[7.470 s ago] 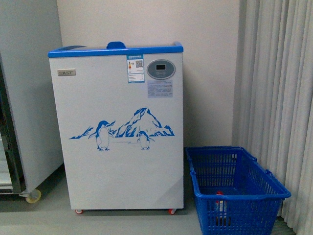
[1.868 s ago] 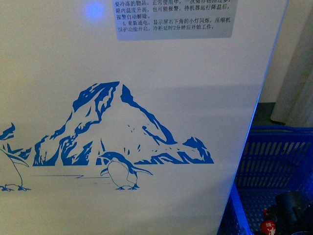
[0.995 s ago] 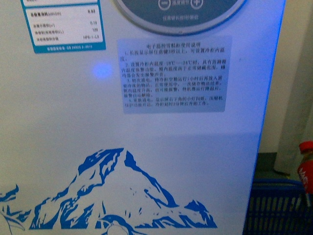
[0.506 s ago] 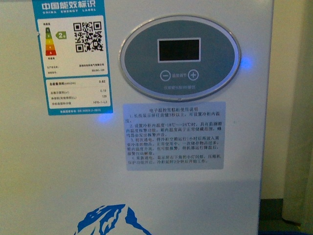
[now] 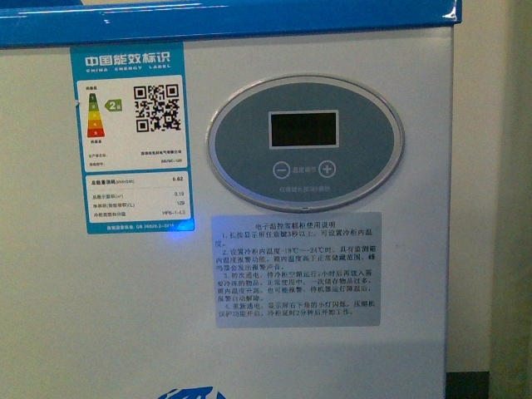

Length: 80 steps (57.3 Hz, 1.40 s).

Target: Put drink in fridge

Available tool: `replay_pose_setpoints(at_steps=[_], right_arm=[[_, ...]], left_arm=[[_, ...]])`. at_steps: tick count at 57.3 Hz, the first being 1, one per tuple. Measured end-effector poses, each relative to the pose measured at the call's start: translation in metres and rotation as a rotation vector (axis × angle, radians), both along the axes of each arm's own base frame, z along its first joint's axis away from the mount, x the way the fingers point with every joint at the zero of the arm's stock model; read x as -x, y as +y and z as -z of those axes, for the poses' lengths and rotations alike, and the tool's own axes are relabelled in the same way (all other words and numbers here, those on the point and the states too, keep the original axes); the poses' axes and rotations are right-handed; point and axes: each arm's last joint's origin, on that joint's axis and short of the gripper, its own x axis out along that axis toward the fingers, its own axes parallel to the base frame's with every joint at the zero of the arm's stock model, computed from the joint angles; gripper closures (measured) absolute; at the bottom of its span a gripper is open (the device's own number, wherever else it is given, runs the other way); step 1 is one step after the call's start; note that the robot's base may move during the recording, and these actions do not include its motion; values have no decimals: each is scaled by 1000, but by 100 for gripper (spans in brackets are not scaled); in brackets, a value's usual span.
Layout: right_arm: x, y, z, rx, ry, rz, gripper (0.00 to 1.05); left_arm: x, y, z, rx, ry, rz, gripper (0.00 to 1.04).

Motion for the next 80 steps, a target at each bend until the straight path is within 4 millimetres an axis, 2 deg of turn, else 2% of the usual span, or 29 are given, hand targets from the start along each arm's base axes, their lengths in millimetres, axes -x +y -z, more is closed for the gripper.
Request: replay_pose_setpoints(at_steps=[14, 80], right_arm=[[-3, 2, 8, 19, 23, 20, 69], [-2, 2, 8, 21, 18, 19, 69]], left_arm=[[0, 0, 0, 0, 0, 0, 8], [0, 0, 0, 0, 0, 1, 8]])
